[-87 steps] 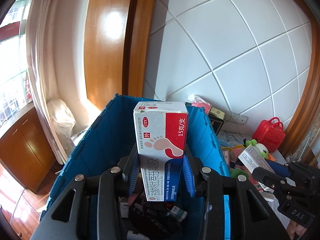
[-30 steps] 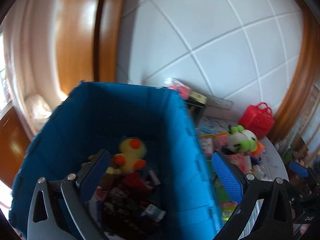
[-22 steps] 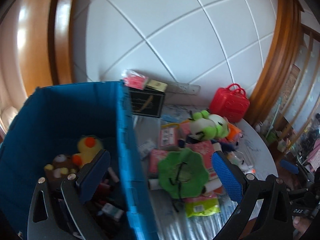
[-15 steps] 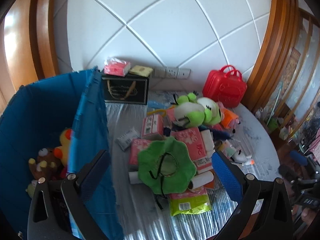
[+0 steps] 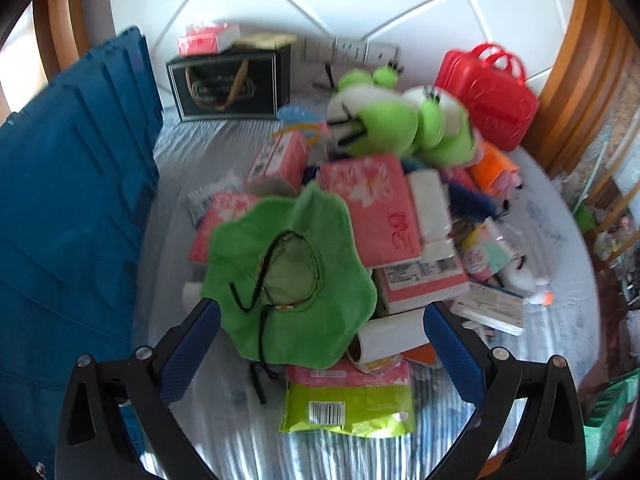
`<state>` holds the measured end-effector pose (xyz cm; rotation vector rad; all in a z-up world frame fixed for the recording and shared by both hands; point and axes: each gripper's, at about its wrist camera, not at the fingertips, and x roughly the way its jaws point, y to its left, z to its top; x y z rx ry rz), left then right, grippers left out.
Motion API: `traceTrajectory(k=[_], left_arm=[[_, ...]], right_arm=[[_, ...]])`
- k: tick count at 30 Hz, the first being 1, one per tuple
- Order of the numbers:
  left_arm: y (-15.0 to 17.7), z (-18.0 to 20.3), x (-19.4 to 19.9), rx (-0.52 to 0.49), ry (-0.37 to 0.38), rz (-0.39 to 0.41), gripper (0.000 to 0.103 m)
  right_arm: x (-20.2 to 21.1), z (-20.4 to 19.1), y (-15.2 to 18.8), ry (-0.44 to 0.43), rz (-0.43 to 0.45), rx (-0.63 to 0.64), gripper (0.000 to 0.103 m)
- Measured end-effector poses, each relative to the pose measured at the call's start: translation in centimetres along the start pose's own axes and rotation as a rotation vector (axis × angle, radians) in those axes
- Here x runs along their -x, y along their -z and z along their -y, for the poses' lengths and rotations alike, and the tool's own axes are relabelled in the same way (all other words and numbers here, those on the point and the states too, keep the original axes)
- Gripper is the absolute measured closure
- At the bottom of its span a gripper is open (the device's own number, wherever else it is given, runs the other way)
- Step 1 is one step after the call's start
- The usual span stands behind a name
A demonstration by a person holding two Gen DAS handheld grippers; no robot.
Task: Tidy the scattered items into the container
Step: 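Move both empty tools back to the item pile, then grasp the green plush cloth with the left tool while the right tool grasps a white paper roll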
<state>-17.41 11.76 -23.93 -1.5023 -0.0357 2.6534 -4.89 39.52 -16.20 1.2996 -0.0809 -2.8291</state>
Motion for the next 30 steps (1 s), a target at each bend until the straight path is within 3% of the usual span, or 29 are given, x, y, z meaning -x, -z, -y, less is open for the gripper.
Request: traceTrajectory(k=[9, 12, 15, 16, 18, 19, 20, 23, 30], left_arm=[[-0.3, 2.3, -7.4, -0.008, -0.068, -0.066, 0.0], [-0.5, 2.0, -9.8, 0.003, -0.118, -0.101, 0.0], [-0.7, 1.4, -11.3, 0.004, -0.131, -0.112, 0.008], [-0.8, 1.2, -11.8, -0.007, -0.14, -0.118, 0.014], [-0.6, 0.3, -12.8, -0.016, -0.145, -0.142, 0.041], [-0.5, -0.1, -13.2, -0.014, -0.144, -0.157, 0.071], [-0.3, -0.6, -13.3, -0.008, -0.156, -0.169, 0.09], [0.0, -1.9, -12.4, 0.006, -0.16, -0.154, 0.095], [0.7, -4.9, -7.9, 0.025, -0.063, -0.081, 0.096]], right_arm=[[-4.4, 1.8, 2.2, -0.011, -0.106, 0.02, 0.0], [-6.6, 1.0, 2.8, -0.027, -0.126, 0.047, 0.0], [-9.6, -0.8, 3.1, -0.06, -0.147, 0.083, 0.0], [-10.6, -1.5, 3.2, -0.067, -0.156, 0.098, 0.0], [-12.8, -3.1, 3.3, -0.089, -0.176, 0.13, 0.0], [-13.9, -4.0, 3.5, -0.1, -0.189, 0.145, 0.0], [-15.0, -5.1, 3.6, -0.113, -0.203, 0.162, 0.0], [-16.9, -8.2, 3.9, -0.149, -0.197, 0.224, 0.0], [-18.6, -14.8, 4.7, -0.208, -0.145, 0.492, 0.0]])
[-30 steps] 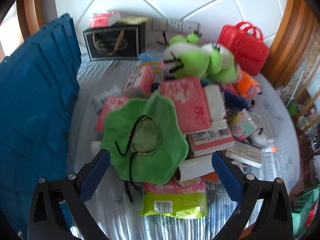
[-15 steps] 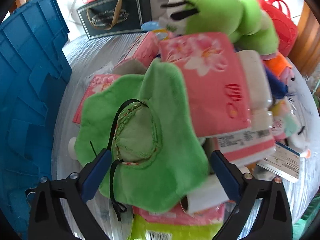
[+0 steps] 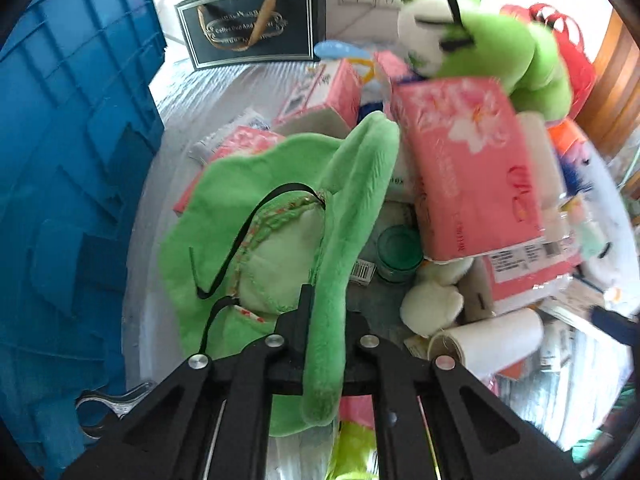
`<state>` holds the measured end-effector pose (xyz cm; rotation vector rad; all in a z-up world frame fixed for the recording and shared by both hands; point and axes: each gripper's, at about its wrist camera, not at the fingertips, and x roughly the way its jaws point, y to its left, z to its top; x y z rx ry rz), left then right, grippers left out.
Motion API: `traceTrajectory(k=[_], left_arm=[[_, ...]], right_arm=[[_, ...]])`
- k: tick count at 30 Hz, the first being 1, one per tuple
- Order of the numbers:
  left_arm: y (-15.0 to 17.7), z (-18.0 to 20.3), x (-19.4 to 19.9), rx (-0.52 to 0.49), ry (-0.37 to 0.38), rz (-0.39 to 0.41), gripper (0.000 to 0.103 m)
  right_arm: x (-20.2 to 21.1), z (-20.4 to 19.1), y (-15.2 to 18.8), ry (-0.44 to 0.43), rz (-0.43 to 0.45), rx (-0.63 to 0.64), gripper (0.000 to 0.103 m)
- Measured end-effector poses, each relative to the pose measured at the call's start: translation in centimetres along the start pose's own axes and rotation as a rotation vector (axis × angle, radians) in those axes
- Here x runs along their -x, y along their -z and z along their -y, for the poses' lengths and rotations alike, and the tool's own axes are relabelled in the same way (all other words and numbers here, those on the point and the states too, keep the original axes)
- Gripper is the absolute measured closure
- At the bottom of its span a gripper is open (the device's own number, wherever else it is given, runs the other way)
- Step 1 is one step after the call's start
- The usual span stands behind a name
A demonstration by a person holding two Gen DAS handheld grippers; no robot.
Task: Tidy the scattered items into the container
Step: 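Grasp the green plush cloth with the left tool while the right tool grasps a white paper roll, then lift the green plush cloth and the white paper roll off the pile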
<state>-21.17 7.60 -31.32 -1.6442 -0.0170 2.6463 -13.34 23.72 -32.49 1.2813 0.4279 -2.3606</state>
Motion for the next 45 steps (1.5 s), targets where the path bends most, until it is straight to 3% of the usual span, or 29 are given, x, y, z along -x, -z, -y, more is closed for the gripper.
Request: traceTrajectory(k=[6, 8, 15, 18, 20, 30, 38, 45], left_arm=[[-0.4, -2.2, 2.1, 0.03, 0.009, 0.034, 0.096], [-0.5, -2.9, 2.4, 0.043, 0.009, 0.034, 0.096], [0.0, -3.8, 2.9, 0.058, 0.011, 0.035, 0.096], [0.1, -3.8, 3.1, 0.058, 0.011, 0.038, 0.096], [-0.1, -3.7, 3.3, 0.055, 0.012, 0.045, 0.096], [-0.2, -3.5, 2.6, 0.055, 0.014, 0.035, 0.096], [-1.1, -4.0, 4.9, 0.081, 0.012, 0.084, 0.096], [-2.6, -3.8, 7.6, 0.096, 0.017, 0.138, 0.096]], right_arm=[[-3.7, -2.2, -1.1, -0.011, -0.042, 0.171, 0.002], [-5.1, -2.3, -1.4, -0.03, -0.083, 0.186, 0.016], [-6.3, -2.7, -2.3, -0.125, -0.108, 0.23, 0.02], [-6.2, -2.5, -2.5, -0.17, -0.146, 0.231, 0.042], [-5.8, -2.3, -2.3, -0.167, -0.15, 0.243, 0.049], [-7.9, -3.0, -1.4, -0.149, -0.205, 0.257, 0.051], [-3.4, -2.8, -2.2, -0.171, -0.102, 0.218, 0.053], [0.0, -0.2, -2.6, -0.156, -0.042, 0.138, 0.053]])
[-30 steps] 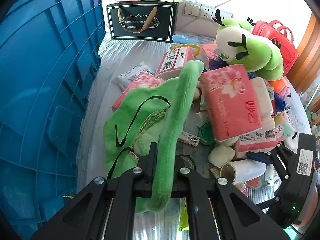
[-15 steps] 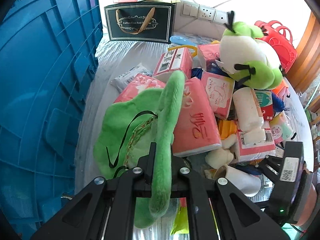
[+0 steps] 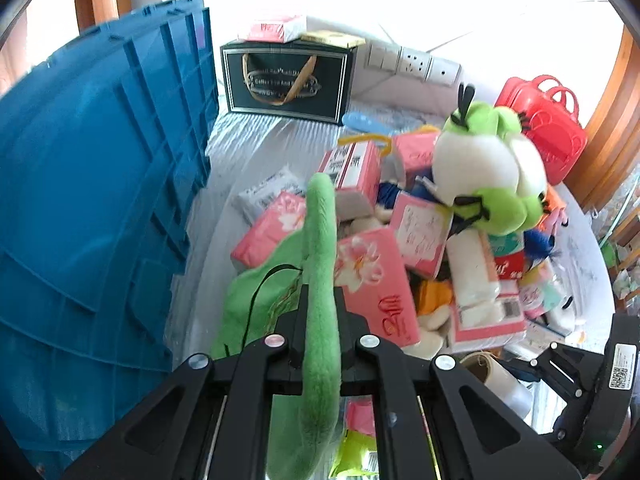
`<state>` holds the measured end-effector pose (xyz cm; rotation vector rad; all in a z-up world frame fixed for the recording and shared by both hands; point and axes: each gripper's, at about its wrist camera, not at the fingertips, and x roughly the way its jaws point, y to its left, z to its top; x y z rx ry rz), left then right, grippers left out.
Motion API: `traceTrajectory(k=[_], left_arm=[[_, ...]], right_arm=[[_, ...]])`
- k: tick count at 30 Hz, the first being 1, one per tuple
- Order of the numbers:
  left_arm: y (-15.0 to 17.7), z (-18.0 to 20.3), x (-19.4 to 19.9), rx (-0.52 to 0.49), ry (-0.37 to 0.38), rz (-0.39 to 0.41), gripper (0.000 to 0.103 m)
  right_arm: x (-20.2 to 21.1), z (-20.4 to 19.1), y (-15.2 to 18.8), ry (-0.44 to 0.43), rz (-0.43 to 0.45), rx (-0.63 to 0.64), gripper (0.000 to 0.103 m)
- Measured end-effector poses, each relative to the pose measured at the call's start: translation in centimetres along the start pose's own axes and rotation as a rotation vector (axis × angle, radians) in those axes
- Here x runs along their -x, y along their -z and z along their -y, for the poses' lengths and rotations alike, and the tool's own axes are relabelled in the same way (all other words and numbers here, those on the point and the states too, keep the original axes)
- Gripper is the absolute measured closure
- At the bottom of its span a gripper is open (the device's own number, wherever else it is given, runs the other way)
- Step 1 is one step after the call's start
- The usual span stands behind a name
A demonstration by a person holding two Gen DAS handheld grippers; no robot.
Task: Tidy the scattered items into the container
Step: 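Lift the green plush cloth and the white paper roll off the pile, then carry the green cloth and the white paper roll up and over the blue bin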
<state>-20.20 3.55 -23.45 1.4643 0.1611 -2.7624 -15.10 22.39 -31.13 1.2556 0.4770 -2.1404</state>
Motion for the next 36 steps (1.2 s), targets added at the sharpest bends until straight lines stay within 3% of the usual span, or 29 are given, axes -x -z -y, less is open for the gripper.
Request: traceTrajectory(k=[7, 21, 36], left_arm=[[-1.2, 0.6, 2.8, 0.023, 0.03, 0.041, 0.096], [-2.8, 5.1, 10.2, -0.042, 0.103, 0.112, 0.097], [-3.2, 12.2, 19.4, -0.154, 0.167, 0.19, 0.098]], right_arm=[[3.7, 1.4, 0.0, 0.035, 0.062, -0.125, 0.053], [17.9, 3.7, 1.9, 0.157, 0.226, -0.351, 0.053], [28.1, 6.2, 7.6, 0.225, 0.355, -0.555, 0.053]])
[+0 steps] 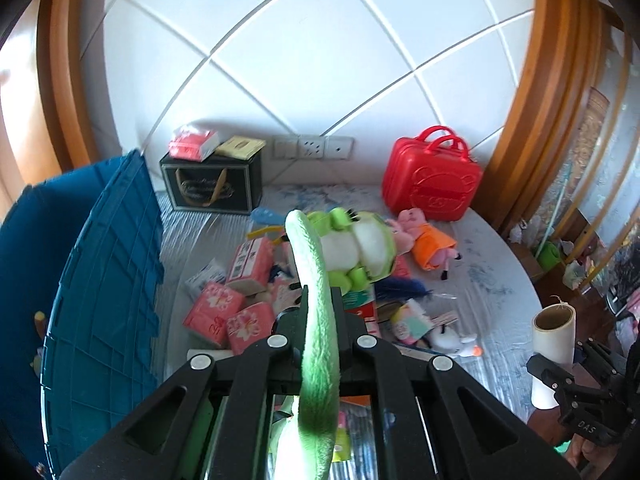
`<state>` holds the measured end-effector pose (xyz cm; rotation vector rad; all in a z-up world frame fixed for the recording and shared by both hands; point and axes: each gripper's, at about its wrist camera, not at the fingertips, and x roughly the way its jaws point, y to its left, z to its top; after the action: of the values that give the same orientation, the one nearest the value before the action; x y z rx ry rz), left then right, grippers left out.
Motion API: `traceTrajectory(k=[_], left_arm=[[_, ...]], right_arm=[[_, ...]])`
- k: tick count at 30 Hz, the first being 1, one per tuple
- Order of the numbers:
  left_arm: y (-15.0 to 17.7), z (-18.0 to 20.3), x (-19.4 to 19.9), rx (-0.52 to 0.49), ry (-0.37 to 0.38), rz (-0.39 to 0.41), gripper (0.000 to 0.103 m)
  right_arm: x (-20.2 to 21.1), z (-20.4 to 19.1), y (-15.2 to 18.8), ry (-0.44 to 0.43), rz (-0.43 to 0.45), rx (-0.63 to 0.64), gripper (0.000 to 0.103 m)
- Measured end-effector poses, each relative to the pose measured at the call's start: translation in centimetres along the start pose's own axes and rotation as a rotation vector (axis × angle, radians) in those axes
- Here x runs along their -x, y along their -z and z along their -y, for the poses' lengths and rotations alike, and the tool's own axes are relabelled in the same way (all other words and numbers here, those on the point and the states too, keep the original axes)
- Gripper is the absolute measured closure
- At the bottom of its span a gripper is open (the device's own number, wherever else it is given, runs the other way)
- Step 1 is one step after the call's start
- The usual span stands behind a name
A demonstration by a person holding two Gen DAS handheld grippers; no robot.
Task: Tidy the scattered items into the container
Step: 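Carry the green cloth and the white paper roll up and over the blue bin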
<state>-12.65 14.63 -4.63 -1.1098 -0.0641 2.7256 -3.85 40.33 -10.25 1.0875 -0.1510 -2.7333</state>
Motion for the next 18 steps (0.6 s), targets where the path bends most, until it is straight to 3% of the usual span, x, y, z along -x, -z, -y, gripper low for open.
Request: traceTrajectory(k=[10, 18], left_arm=[[-0.5, 3.3, 3.1, -0.014, 0.031, 0.053, 0.098], [-0.7, 4.5, 4.4, -0.034, -0.008, 0.049, 0.098]], right_arm=[[3.4, 1.4, -0.8, 0.057, 0.055, -0.021, 0.053], [5.2, 1.6, -2.1, 0.066, 0.098, -0.042, 0.053]])
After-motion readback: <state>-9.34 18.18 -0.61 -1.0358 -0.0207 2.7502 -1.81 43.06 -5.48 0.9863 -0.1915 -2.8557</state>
